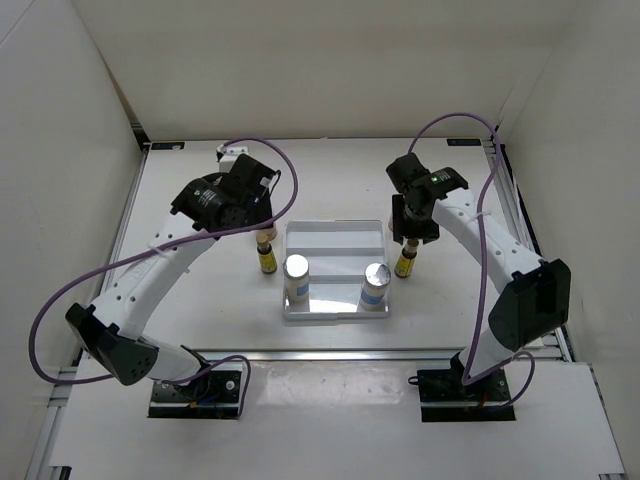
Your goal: Organize the condiment bottles
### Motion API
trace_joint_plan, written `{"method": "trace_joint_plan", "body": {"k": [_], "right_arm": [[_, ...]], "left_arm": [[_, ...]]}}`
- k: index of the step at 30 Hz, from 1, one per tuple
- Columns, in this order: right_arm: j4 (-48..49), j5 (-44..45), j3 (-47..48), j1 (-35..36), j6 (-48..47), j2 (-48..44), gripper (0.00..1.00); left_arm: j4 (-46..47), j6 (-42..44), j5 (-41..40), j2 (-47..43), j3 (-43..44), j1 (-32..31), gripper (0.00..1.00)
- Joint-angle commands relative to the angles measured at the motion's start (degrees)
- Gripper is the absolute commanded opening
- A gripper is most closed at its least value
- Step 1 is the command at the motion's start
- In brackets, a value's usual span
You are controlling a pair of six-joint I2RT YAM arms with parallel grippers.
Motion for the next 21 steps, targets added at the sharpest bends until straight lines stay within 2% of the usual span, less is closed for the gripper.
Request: {"method": "trace_joint_plan", "body": {"k": [1,3,5,10,15,19,21], "right_arm": [[1.2,-1.4,-0.6,-1.1,0.8,1.4,0.54],[2.3,-3.0,-1.2,-1.1,1.3,1.5,0.48],[2.9,-3.8,-1.8,-1.8,1.3,2.0,0.48],[2.9,-4.4,-3.0,-2.3,1.3,2.0,0.39],[2.7,-4.9,-2.5,-2.8,0.8,1.4,0.15],[0.4,-3.9,2.8,-2.8,0.2,0.1,0.02],[-0.3,-3.9,5.1,-2.2,-0.3,-1.4,0.0]], "left_arm": [[-0.5,0.4,1.2,-2.1,-1.5,1.8,1.0],[-0.5,0.4,1.2,-2.1,-2.2,2.5,1.0],[-0.5,0.4,1.2,-2.1,-2.8,2.5,1.0],[0.0,0.4,1.2,-1.4,-3.4,3.0,1.0],[0.0,0.4,0.0,-0.9,-4.0,3.0,1.0],[0.5,-0.2,0.0,-1.5,-6.0,4.1,1.0],[0.5,-0.2,0.0,-1.5,-6.6,4.6,1.0]]}}
